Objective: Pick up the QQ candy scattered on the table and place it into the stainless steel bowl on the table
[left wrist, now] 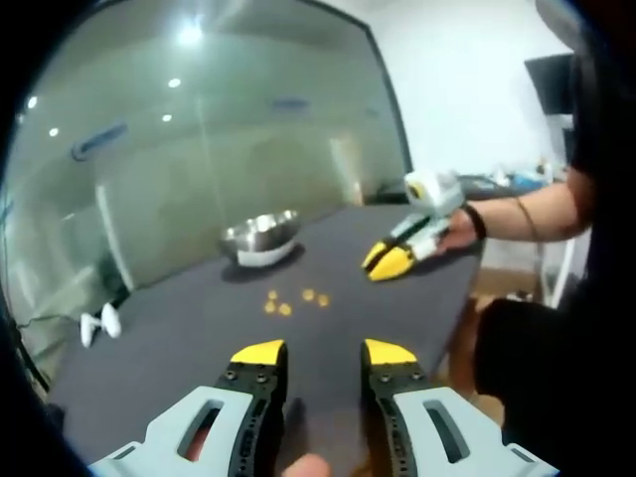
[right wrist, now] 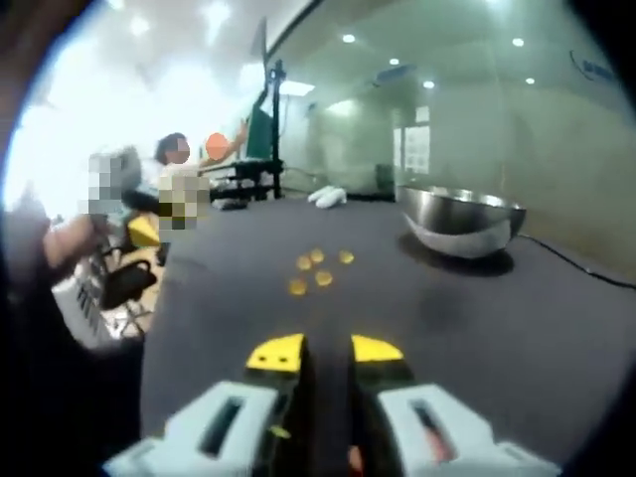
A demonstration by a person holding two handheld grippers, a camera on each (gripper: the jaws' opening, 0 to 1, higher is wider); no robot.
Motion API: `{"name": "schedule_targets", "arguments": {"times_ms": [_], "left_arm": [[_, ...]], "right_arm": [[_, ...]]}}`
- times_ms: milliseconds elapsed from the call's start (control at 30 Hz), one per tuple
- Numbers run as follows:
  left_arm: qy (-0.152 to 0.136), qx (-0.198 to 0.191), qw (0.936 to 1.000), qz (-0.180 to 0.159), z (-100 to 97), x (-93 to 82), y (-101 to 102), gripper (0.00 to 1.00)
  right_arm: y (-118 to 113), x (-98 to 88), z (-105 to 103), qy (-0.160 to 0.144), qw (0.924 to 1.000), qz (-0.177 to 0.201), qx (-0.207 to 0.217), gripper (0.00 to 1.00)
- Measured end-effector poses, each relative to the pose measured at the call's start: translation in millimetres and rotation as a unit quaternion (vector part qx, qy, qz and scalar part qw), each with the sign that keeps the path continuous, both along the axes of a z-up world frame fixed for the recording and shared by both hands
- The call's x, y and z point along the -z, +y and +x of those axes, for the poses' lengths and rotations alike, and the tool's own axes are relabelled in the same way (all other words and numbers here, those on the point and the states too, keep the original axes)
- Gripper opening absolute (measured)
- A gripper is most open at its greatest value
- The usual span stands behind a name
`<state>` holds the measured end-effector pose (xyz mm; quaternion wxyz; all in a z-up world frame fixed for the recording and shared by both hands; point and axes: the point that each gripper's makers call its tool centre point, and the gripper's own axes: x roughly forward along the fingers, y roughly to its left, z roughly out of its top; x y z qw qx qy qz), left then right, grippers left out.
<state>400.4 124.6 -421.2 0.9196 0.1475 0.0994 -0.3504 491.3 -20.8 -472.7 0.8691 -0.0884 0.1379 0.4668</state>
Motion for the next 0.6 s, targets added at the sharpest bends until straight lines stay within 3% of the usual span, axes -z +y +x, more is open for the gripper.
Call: {"name": "schedule_targets", "arguments": {"times_ms": [600], "left_arm": [[0.002,-0.008,1.0000,0.000,-0.1,0.6,11,0.31]], "right_arm": [[73,2.5,11,0.002,0.9971,-0.013,-0.074,0.17]]}}
